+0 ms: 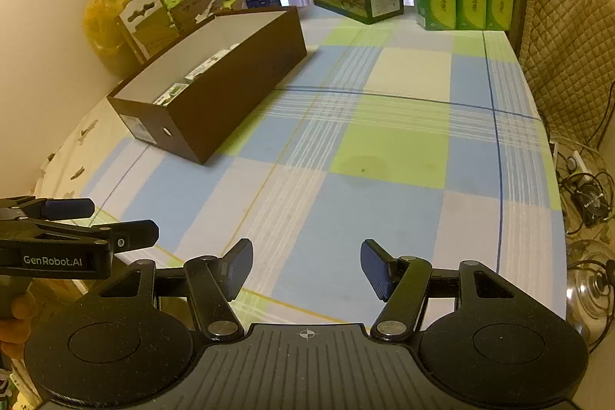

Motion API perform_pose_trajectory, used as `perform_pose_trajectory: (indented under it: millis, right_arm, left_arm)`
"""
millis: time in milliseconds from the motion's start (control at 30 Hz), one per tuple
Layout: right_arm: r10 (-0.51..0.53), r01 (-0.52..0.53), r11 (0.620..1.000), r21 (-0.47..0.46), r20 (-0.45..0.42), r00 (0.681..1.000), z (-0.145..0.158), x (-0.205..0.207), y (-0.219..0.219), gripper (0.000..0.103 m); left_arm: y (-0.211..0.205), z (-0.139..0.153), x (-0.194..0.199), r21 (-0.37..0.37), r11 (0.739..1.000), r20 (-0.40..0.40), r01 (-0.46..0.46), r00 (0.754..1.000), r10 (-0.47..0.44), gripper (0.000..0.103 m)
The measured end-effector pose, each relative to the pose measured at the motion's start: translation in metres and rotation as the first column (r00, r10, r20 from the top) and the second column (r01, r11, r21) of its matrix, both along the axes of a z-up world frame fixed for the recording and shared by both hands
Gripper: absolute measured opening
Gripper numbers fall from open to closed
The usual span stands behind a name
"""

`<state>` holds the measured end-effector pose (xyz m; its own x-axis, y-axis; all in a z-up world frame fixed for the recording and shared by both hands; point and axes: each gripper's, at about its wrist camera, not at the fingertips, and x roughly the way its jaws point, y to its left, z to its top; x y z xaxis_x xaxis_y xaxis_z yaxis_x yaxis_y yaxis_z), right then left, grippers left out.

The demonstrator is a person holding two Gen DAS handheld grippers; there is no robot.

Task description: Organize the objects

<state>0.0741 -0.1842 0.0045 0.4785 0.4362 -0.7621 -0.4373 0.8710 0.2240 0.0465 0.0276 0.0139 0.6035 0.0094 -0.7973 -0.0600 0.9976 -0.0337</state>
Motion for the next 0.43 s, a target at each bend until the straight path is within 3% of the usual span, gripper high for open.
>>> perform_pose_trajectory:
  millis: [433]
  right_arm:
    - [-0.004,0.004,1.0,-0.002,0.0,1.0,-0.0003,0.0002,-0.0025,0.059]
  left_arm:
    - [-0.0073,-0.0003,0.0017,0.006,1.0,0.004,0.005,1.0,-0.005,0.102]
